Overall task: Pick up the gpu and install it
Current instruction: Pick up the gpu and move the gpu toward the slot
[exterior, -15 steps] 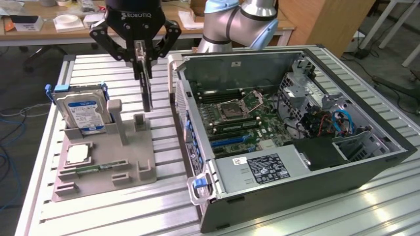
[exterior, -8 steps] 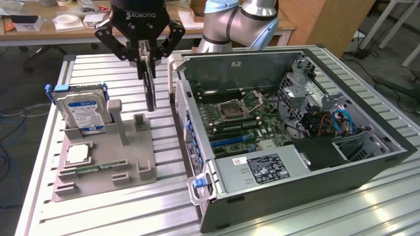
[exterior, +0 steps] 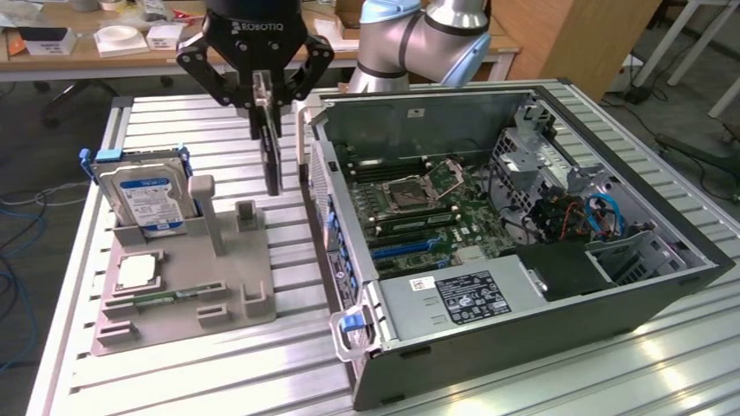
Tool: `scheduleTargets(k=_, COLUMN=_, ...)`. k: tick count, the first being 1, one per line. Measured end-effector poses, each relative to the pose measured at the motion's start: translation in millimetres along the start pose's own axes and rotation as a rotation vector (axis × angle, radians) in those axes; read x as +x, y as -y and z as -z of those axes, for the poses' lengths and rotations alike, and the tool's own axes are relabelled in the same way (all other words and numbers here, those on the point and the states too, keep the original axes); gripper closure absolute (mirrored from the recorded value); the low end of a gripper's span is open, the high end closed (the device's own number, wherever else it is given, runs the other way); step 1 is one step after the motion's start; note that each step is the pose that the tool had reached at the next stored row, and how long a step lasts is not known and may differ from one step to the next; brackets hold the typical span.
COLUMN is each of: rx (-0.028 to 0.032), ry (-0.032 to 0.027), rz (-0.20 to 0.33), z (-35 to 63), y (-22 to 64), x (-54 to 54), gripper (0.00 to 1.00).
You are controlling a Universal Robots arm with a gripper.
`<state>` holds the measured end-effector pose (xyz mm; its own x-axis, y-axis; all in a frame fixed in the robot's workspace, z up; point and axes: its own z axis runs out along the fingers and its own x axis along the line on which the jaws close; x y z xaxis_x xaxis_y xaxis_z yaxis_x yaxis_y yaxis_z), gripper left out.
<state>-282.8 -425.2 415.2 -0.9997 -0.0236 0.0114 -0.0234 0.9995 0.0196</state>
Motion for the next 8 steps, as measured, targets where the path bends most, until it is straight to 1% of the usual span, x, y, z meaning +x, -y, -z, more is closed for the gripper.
scheduleTargets(k=5, rx=0.0000, ry=0.0001, rz=0.000, z=0.0, y=0.1, x=-4.5, gripper=0.74)
scheduleTargets(k=6, rx=0.0008, ry=0.0001, rz=0.000, z=0.0, y=0.1, x=-5.2, gripper=0.74)
scheduleTargets(k=8, rx=0.0048, ry=-0.0001, rz=0.000, z=0.1, y=0.1, x=-6.1, gripper=0.74)
